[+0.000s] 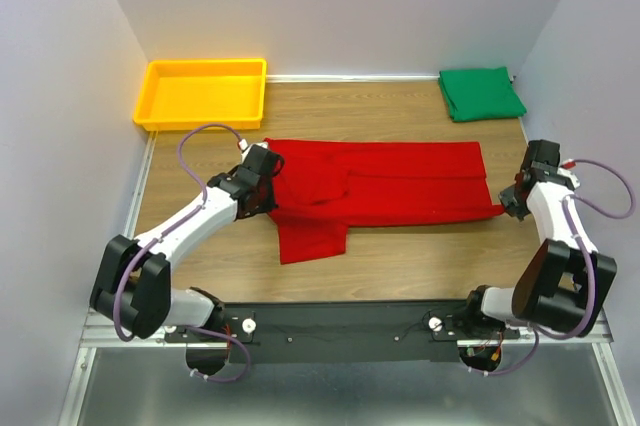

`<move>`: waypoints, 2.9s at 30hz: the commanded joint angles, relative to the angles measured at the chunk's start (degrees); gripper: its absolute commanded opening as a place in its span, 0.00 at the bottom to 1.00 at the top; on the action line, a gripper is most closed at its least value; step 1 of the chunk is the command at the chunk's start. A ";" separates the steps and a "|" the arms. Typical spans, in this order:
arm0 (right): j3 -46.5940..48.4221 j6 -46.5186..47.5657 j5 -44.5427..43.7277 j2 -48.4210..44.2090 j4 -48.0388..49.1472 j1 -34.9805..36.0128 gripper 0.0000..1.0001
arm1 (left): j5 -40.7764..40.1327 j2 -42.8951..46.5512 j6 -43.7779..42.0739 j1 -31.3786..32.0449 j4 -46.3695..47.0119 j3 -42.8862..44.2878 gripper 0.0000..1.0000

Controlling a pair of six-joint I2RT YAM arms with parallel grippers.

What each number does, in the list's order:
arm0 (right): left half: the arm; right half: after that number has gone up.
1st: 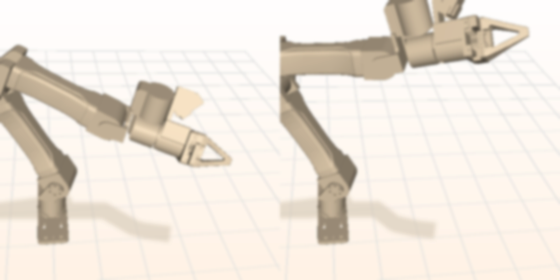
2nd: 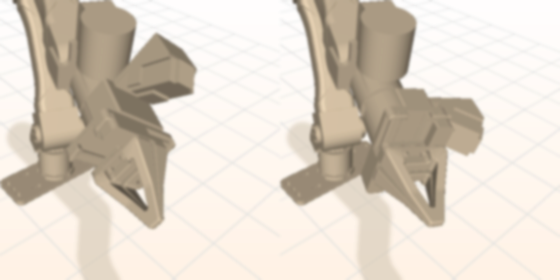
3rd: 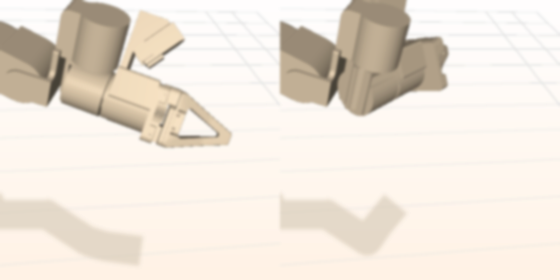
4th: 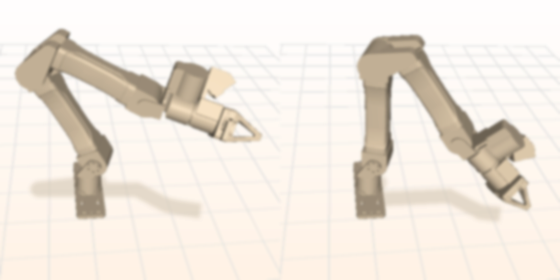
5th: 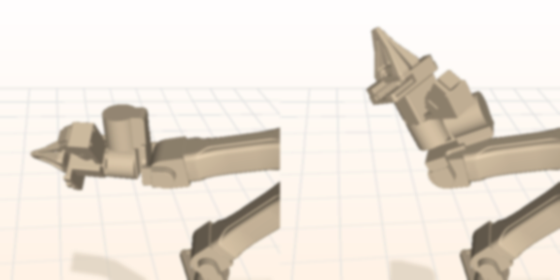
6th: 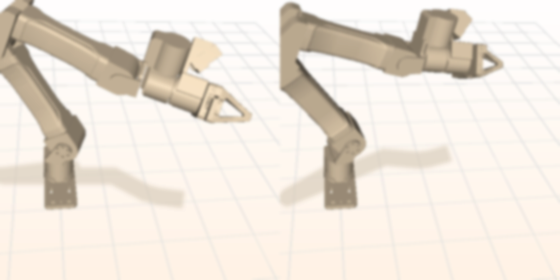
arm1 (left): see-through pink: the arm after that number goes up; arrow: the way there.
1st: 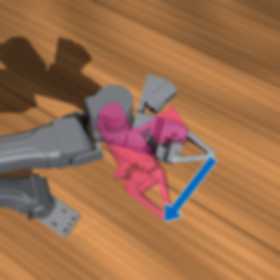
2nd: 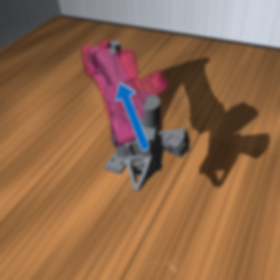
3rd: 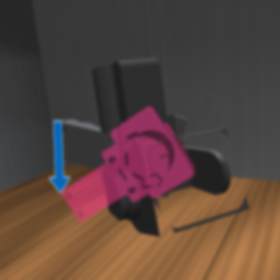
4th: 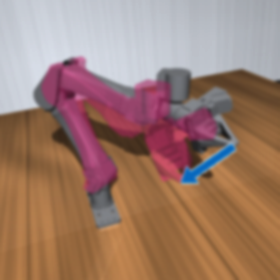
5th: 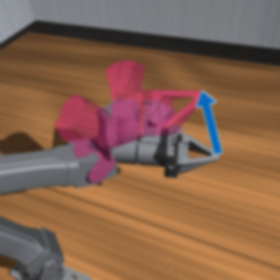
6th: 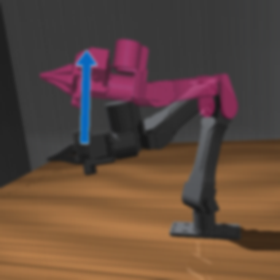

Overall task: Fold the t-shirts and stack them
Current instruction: Fold the tshirt

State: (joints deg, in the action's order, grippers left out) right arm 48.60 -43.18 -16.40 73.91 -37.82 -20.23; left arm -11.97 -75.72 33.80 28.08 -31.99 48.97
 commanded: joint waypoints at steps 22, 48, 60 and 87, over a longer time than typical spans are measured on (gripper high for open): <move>17.14 9.69 -4.25 20.48 2.14 5.37 0.01 | 3.79 -16.21 -10.60 -8.65 0.79 14.57 0.00; 25.58 10.39 -7.94 31.47 2.67 8.45 0.01 | 2.04 -18.58 -12.27 -11.11 -0.36 19.49 0.00; 27.16 11.19 -7.94 34.02 2.84 9.15 0.01 | 0.54 -19.99 -12.27 -11.02 -1.23 21.87 0.00; 28.83 12.06 -1.53 36.22 5.57 10.03 0.05 | -1.83 -23.60 -10.86 -11.73 3.51 19.15 0.05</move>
State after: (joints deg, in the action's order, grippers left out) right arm 75.61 -32.34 -18.39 108.81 -34.39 -10.41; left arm -10.09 -99.07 22.76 17.28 -29.43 69.01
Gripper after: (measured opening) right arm 0.045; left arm 0.034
